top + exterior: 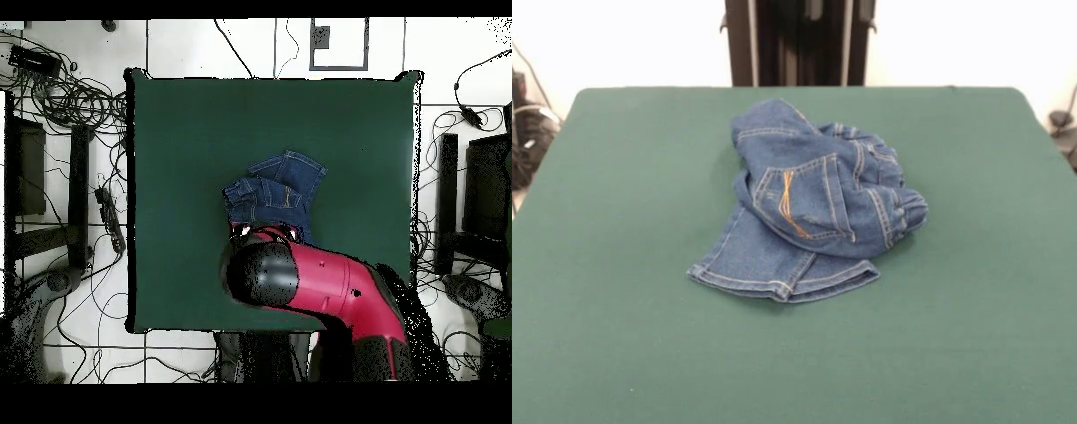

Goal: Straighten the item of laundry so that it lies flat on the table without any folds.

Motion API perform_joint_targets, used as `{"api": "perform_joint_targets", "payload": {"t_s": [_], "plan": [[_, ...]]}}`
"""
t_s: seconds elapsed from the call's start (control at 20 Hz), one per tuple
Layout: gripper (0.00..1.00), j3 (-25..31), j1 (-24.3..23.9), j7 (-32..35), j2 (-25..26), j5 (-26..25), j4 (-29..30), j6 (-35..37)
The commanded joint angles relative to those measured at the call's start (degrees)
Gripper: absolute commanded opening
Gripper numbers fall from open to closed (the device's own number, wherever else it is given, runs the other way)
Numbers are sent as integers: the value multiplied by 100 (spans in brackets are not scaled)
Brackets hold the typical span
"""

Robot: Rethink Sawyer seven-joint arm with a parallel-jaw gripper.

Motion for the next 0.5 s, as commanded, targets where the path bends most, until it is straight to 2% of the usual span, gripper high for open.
{"api": "perform_joint_targets", "payload": {"t_s": [0.05, 0.35, 0.5], "plan": [[100, 611, -137, 213, 793, -183, -524, -136], [100, 844, -505, -16, 1276, -264, -686, -624], [100, 820, -525, -110, 1436, -592, -838, -1012]]}}
